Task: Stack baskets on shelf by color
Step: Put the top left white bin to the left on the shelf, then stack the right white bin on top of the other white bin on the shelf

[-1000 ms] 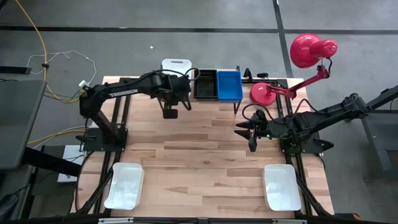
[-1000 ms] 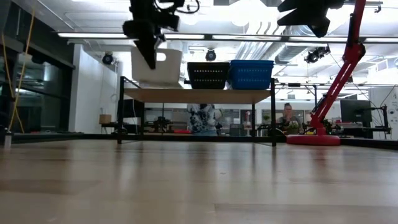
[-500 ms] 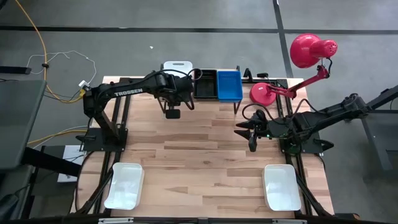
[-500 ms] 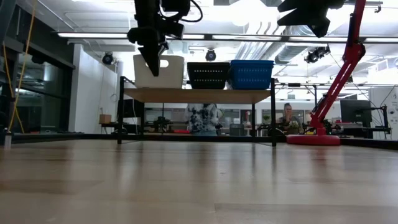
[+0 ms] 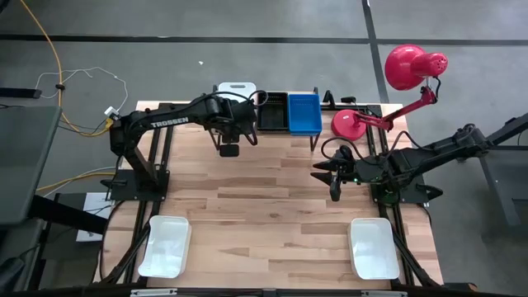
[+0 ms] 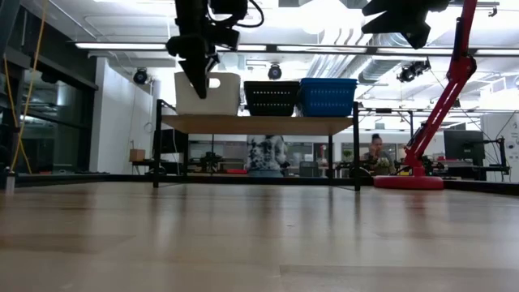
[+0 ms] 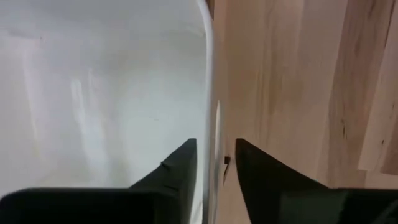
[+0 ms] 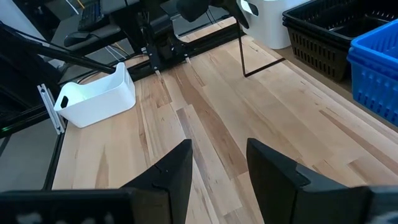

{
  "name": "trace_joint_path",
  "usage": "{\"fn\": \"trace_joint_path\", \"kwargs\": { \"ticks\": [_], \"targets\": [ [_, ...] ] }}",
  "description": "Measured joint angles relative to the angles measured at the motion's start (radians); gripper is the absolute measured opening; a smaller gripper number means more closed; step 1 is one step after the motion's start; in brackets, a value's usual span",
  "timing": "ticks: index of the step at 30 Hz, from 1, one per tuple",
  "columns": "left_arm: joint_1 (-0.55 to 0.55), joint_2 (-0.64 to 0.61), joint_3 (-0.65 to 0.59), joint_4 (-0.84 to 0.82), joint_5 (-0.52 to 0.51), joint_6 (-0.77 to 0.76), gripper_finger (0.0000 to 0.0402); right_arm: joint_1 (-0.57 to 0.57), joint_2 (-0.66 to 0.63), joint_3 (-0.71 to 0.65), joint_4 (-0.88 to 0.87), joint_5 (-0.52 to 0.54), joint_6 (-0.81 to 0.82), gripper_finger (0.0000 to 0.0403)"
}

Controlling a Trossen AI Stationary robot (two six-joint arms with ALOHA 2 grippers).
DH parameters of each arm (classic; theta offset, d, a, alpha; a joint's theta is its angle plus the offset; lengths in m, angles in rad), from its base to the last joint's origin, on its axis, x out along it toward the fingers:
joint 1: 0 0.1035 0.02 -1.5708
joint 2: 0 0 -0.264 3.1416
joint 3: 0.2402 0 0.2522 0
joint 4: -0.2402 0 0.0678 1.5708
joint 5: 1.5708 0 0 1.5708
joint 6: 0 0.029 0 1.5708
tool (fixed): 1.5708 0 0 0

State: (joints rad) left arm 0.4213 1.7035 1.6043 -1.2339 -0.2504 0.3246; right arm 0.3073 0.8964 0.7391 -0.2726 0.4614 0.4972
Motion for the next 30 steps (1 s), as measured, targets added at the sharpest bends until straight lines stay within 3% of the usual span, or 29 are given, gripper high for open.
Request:
{"fn": "trace_joint_path", "kwargs": {
  "ticks": [12, 18, 20, 25, 30],
  "targets": [
    [-0.004, 0.0, 0.148, -0.086, 0.038, -0.038, 0.0186, 0.0, 0.0, 0.0, 0.0, 0.01, -0.005, 0.0138],
    [-0.011, -0.002, 0.291, -0.204, 0.043, -0.196, 0.0197, 0.0, 0.0, 0.0, 0.0, 0.011, -0.007, 0.0138],
    [-0.013, -0.03, 0.309, -0.199, 0.093, -0.271, 0.0197, 0.0, 0.0, 0.0, 0.001, 0.011, -0.008, 0.0138],
    [-0.076, -0.165, 0.251, 0.037, 0.21, -0.386, 0.0194, 0.0, 0.0, 0.0, 0.002, 0.024, -0.008, 0.0138],
    [-0.209, -0.369, 0.013, 0.468, 0.184, -0.438, 0.0191, 0.0, 0.0, 0.0, 0.002, 0.063, -0.008, 0.0138]
  ]
}}
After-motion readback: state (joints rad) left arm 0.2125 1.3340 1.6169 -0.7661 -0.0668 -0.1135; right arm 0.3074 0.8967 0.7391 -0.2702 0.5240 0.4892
